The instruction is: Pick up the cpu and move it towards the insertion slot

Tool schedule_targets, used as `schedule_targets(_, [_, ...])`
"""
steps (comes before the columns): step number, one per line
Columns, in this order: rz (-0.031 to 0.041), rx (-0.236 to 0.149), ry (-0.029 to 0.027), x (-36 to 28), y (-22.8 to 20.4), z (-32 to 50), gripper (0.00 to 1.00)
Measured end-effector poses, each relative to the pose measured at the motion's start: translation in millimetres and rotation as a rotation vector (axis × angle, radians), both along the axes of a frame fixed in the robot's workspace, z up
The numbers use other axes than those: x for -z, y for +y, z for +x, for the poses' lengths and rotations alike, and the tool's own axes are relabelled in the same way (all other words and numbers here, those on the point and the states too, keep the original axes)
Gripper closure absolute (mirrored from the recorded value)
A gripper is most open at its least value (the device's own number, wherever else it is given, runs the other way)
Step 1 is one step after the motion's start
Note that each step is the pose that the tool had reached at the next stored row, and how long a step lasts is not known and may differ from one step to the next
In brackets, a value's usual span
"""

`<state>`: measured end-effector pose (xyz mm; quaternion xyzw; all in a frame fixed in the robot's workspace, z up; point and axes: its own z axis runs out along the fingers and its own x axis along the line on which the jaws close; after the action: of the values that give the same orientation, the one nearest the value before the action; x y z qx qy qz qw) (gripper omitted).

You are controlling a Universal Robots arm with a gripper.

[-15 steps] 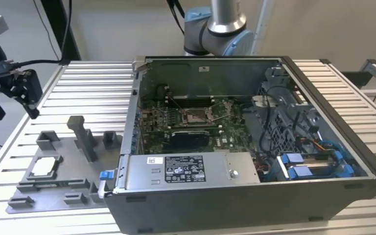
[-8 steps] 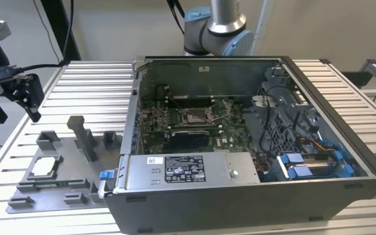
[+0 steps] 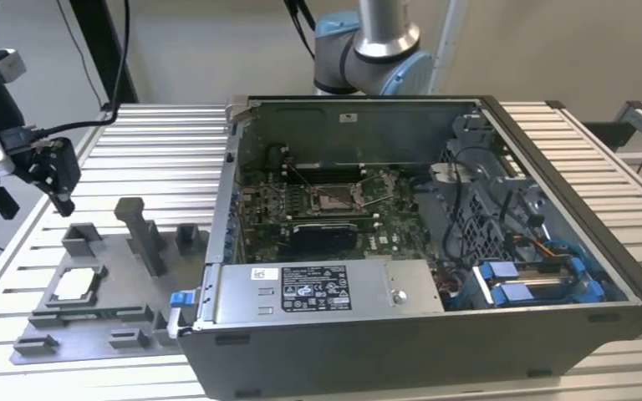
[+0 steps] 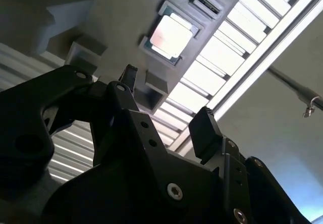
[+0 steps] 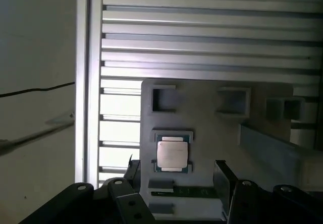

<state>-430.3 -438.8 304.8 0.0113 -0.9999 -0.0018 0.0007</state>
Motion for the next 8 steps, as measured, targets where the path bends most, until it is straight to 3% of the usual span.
schedule_targets(8, [-0.0076, 0.000, -0.0001, 14.7, 0.8, 0.0, 0.00])
